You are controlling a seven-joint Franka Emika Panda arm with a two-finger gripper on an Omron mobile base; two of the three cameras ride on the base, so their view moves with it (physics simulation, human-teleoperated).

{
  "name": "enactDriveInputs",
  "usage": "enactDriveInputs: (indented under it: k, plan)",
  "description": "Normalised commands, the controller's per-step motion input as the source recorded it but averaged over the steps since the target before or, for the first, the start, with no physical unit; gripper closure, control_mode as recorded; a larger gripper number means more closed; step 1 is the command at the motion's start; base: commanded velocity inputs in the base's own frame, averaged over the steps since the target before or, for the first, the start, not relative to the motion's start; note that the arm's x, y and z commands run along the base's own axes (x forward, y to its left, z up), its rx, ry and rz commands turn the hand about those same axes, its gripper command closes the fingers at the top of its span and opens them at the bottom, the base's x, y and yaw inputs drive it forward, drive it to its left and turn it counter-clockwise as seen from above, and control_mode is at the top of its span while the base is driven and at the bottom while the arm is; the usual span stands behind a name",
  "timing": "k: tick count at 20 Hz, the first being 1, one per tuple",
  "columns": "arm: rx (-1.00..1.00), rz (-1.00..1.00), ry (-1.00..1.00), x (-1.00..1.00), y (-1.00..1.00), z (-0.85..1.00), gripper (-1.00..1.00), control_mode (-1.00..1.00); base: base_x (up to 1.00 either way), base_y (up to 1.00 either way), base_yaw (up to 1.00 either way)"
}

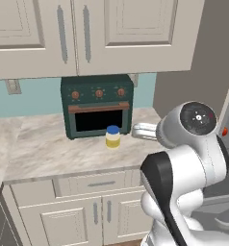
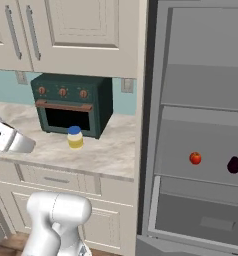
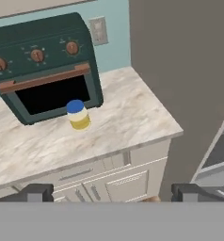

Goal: Place the mayonnaise and mayonnaise from the counter to the top shelf of the fridge. If the existing items in the fridge are on the top shelf, move them to other shelves.

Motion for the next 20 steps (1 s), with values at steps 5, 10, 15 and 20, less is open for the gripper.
enactDriveInputs:
  k: [5, 10, 15, 20]
  plan:
    - [0.00, 0.17, 0.15, 0.66, -0.26, -0.46, -1.00, -1.00, 0.00, 0.00, 0.00]
    - [0.00, 0.16, 0.04, 0.80, -0.16, -0.49, -1.00, -1.00, 0.00, 0.00, 0.00]
    - [0.00, 0.18, 0.06, 0.76, -0.11, -0.47, -1.00, -1.00, 0.00, 0.00, 0.00]
    - [0.03, 0.18, 0.08, 0.78, 0.00, -0.57, -1.00, -1.00, 0.00, 0.00, 0.00]
